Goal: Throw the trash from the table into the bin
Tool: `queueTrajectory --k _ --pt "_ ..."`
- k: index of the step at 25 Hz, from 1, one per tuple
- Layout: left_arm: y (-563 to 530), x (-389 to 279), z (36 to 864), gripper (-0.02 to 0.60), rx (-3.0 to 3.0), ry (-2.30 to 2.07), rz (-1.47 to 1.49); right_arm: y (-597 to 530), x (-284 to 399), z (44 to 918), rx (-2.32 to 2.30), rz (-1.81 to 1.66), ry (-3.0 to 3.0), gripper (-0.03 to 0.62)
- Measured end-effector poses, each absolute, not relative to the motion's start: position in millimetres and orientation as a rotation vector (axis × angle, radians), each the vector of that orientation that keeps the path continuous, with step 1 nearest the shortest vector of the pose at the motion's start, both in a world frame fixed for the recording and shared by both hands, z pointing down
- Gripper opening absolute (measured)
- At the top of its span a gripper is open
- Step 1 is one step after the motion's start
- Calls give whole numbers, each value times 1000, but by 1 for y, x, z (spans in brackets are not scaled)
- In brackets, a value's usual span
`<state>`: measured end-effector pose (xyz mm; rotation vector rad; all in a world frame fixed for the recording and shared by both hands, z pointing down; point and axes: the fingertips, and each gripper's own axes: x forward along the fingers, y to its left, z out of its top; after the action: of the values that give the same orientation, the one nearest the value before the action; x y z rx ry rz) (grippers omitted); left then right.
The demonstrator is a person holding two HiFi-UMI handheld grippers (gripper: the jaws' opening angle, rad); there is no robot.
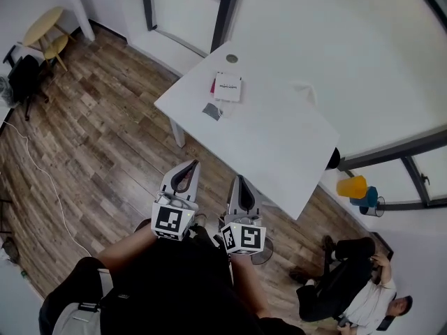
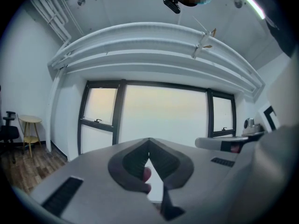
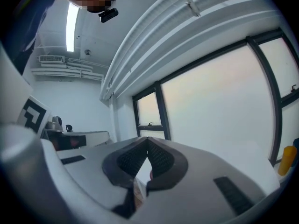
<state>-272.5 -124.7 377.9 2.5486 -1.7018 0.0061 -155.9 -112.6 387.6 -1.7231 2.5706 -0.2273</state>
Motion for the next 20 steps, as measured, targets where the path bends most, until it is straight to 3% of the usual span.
queueTrajectory --k 20 --pt "-264 -352 392 -3 2614 -1591 20 -265 -200 460 -1958 -377 2563 6"
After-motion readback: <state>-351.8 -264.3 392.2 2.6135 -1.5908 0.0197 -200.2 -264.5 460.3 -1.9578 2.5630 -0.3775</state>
